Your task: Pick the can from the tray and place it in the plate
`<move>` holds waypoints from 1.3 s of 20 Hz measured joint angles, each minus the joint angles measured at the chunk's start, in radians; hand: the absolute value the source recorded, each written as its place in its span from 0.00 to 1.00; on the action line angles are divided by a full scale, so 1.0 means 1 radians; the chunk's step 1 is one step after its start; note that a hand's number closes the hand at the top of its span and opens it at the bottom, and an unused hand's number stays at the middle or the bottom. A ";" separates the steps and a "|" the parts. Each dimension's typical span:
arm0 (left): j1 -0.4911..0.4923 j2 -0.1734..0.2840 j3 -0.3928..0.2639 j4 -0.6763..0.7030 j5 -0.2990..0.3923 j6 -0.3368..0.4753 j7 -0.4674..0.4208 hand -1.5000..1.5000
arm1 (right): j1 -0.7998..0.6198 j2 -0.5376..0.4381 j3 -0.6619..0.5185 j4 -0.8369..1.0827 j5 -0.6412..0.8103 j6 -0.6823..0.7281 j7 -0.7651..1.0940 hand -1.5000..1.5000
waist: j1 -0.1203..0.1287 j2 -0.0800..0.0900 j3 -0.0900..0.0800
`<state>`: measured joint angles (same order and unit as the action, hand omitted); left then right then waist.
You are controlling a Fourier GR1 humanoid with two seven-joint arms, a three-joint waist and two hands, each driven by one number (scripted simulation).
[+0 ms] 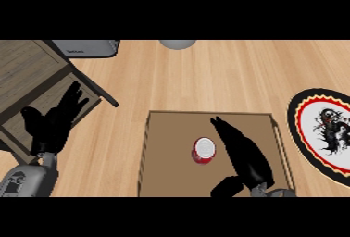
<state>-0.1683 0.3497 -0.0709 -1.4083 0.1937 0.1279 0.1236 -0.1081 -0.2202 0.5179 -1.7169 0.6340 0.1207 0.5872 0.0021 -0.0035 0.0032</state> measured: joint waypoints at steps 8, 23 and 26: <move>0.020 -0.028 0.042 -0.030 -0.036 -0.034 0.023 0.50 | -0.070 0.076 -0.050 0.104 0.058 0.062 0.008 0.00 | 0.000 0.001 -0.001; 0.000 -0.087 0.082 -0.016 -0.101 -0.059 0.025 0.50 | -0.138 0.152 -0.057 0.272 0.133 0.151 -0.114 1.00 | 0.000 0.000 -0.001; 0.002 -0.090 0.096 -0.023 -0.106 -0.074 0.038 0.50 | -0.118 0.173 -0.053 0.278 0.160 0.125 -0.144 1.00 | -0.001 -0.001 -0.002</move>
<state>-0.1658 0.2592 0.0252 -1.4311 0.0881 0.0540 0.1619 -0.2259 -0.0469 0.4653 -1.4394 0.7941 0.2456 0.4432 0.0008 -0.0047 0.0010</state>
